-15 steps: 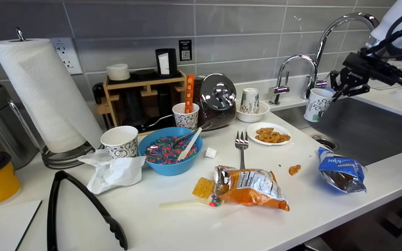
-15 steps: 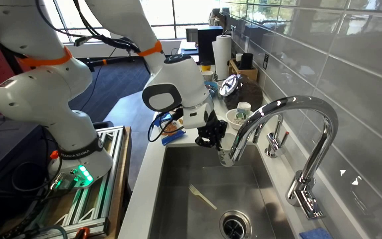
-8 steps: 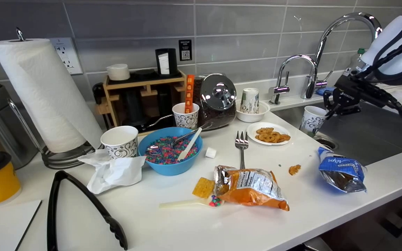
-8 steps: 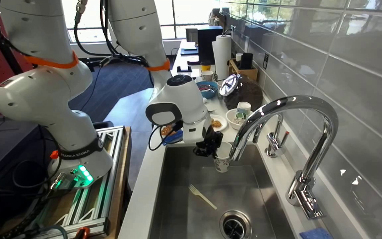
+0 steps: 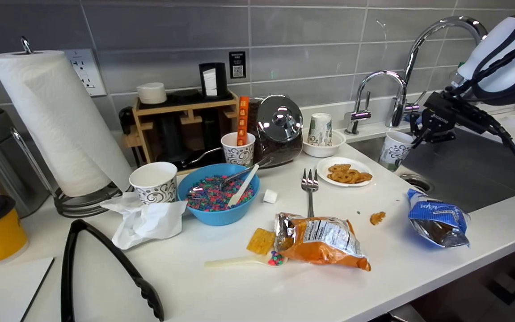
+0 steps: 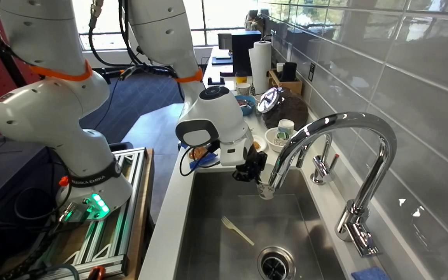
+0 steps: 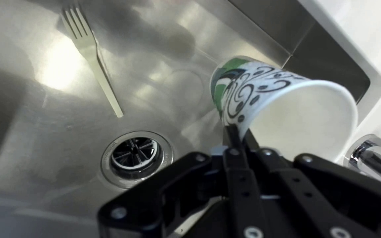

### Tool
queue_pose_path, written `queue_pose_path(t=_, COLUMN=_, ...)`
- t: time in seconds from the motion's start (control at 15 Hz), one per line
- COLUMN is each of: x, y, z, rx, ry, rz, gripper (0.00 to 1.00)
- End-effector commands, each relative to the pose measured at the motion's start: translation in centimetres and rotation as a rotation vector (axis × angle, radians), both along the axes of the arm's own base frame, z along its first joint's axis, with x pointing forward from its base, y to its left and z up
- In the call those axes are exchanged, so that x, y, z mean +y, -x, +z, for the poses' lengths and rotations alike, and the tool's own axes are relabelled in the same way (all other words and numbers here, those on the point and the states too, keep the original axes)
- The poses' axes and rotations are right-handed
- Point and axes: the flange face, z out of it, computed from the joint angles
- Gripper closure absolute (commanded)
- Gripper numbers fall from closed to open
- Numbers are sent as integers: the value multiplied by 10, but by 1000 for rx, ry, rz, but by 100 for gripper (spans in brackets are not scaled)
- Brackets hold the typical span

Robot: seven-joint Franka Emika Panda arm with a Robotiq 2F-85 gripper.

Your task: Put the coffee cup on the right in the sink.

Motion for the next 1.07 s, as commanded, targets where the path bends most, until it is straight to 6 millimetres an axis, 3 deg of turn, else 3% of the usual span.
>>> queue_pose_path(t=0.0, x=-13, y=-19, z=-17, rx=14, ry=-7, rz=13, gripper=99)
queue_pose_path(t=0.53, x=-13, y=-39, z=-70, rx=56, ry=-8, rz=72, gripper=99)
queue_pose_path(t=1.0, x=-7, y=-57, z=-93, rx=20, ry=24, rz=146, gripper=99)
